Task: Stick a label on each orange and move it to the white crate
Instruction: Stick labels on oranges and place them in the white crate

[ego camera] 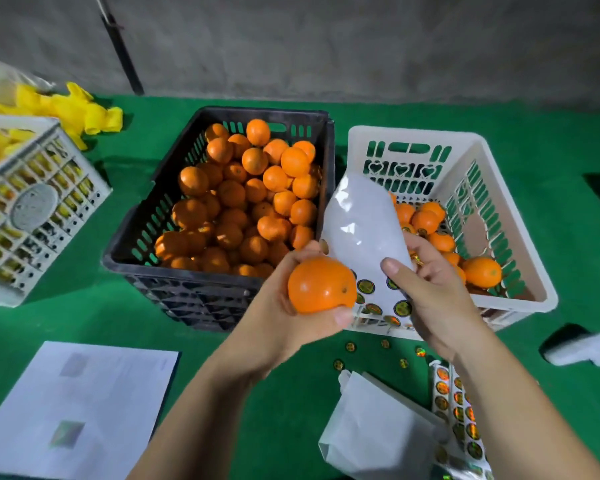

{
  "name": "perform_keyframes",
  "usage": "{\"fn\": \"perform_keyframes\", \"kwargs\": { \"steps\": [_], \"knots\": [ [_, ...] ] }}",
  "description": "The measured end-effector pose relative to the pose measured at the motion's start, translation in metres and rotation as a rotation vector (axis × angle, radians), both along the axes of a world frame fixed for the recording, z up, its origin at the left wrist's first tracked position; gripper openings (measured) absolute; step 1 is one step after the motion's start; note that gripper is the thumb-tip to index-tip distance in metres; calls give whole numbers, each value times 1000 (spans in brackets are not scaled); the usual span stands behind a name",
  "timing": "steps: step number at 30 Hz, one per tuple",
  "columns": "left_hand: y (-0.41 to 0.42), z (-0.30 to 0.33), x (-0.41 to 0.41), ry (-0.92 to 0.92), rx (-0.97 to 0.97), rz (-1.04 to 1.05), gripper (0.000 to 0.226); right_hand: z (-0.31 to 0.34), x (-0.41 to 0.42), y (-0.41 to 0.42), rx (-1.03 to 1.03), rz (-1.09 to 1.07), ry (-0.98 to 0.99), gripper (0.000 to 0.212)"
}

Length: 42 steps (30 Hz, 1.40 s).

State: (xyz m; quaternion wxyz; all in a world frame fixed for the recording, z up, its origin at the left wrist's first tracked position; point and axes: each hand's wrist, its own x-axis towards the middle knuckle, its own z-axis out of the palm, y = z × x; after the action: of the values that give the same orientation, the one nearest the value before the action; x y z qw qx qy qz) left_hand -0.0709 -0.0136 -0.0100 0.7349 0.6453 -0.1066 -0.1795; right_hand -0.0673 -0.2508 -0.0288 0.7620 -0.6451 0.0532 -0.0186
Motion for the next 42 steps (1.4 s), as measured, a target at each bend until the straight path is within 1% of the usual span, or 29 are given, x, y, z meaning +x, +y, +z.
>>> {"fn": "perform_keyframes", "kwargs": {
  "steps": [2,4,6,8,10,12,13,14,16,20,22,25,29,32,36,37,40,42],
  "knots": [
    [-8,-5,-10,44,-1,23,66,2,-16,14,6,-55,-29,56],
    [-18,-12,-18,146,-68,54,71,4,-30,27,13,-107,-48,55],
    [-25,-17,-23,220,-137,73,78,8,-40,35,-34,-137,-120,54],
    [-27,-19,-24,271,-221,81,83,11,-47,35,-207,-212,-281,53],
    [-27,-18,-25,289,-293,49,83,13,-53,29,-473,-276,-388,49],
    [-27,-16,-26,264,-318,-1,70,13,-57,19,-719,-272,-433,40],
    [-27,-14,-27,257,-329,-9,64,13,-59,14,-791,-243,-445,39],
    [-26,-12,-28,267,-347,-2,63,13,-60,12,-819,-205,-434,39],
    [-26,-9,-28,293,-391,15,71,14,-62,9,-838,-154,-386,40],
    [-24,-5,-31,301,-437,-14,106,12,-65,9,-898,-163,-368,32],
    [-23,-5,-33,293,-444,-25,111,12,-66,10,-934,-165,-388,29],
    [-23,-4,-34,273,-448,-47,111,14,-68,10,-927,-102,-394,20],
    [-21,-1,-34,237,-434,-75,97,21,-69,11,-859,29,-364,13],
    [-19,-3,-33,233,-411,-77,96,27,-69,14,-840,122,-363,24],
    [-11,-13,-29,213,-338,-47,87,35,-69,16,-597,196,-202,39],
    [-9,-15,-28,210,-318,-45,88,37,-70,15,-568,228,-180,44],
    [-6,-20,-28,212,-284,-50,85,40,-72,14,-615,299,-175,53],
    [-6,-21,-28,219,-281,-45,82,40,-73,12,-643,308,-179,50]
  ]
}}
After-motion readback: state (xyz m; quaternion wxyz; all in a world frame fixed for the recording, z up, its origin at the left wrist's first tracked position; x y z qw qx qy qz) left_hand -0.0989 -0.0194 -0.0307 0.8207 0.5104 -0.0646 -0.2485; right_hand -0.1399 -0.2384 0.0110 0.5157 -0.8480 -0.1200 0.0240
